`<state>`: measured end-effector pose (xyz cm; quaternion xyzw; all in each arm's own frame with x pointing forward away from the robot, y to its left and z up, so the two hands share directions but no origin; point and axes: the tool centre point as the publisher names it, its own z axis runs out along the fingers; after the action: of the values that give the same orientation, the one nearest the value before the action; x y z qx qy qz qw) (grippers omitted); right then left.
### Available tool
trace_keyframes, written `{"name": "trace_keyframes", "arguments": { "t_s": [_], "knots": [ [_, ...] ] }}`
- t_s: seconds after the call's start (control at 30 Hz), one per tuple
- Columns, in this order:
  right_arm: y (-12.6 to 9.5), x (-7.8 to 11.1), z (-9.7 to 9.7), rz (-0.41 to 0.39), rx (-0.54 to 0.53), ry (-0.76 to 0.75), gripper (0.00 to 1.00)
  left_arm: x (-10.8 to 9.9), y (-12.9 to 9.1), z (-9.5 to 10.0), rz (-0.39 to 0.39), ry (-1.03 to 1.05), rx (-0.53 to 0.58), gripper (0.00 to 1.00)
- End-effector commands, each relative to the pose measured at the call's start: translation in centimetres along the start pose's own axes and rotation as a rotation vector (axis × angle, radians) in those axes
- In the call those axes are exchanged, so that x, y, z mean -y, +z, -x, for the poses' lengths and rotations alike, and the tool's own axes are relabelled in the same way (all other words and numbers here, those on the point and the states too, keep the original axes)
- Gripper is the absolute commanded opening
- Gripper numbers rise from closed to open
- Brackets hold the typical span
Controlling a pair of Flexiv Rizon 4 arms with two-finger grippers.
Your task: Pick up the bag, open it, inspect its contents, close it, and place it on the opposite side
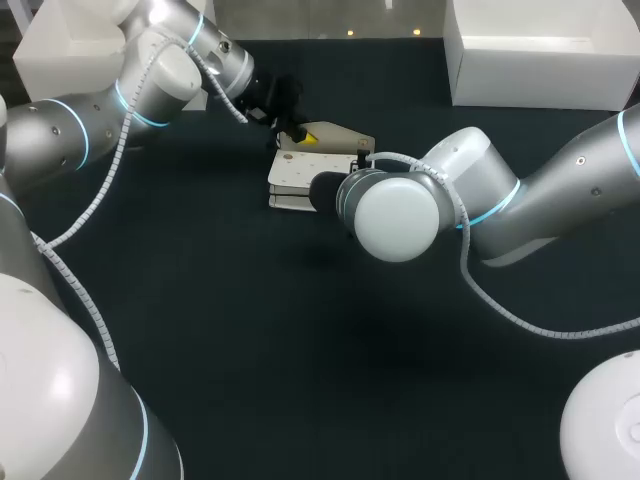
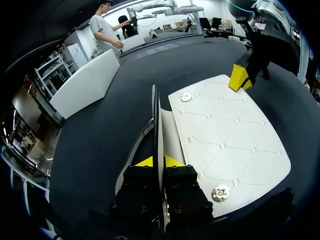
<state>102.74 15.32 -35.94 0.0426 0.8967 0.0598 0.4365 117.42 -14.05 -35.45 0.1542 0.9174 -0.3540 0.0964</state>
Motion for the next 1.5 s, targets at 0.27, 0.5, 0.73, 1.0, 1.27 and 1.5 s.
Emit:
{"name": "trace_keyframes", "arguments": {
  "t_s": [0.27, 0.5, 0.73, 1.0, 1.27, 1.5],
  "knots": [
    [0.1, 0.2, -0.4, 0.013, 0.093, 0.001, 0.00, -0.1, -0.1, 0.5, -0.005, -0.004, -0.020, 0.00],
    [-0.4, 0.1, 0.1, 0.002, 0.098, -0.005, 1.00, 0.2, -0.6, 0.7, -0.016, -0.040, -0.041, 0.00],
    [-2.4, -0.2, 2.3, -0.070, 0.126, -0.033, 1.00, 1.1, -2.1, 1.5, -0.036, -0.089, -0.055, 0.00],
    [-5.7, -0.6, 5.9, -0.089, 0.129, -0.036, 1.00, 2.2, -4.4, 2.9, -0.041, -0.126, -0.048, 0.00],
    [-7.4, -1.1, 8.3, -0.029, 0.150, -0.034, 0.85, 3.6, -6.7, 3.0, -0.047, -0.109, -0.025, 0.00],
    [-7.3, -1.4, 9.8, -0.014, 0.115, -0.063, 0.00, 4.4, -8.1, 2.6, -0.059, -0.112, -0.027, 0.00]
  ]
}}
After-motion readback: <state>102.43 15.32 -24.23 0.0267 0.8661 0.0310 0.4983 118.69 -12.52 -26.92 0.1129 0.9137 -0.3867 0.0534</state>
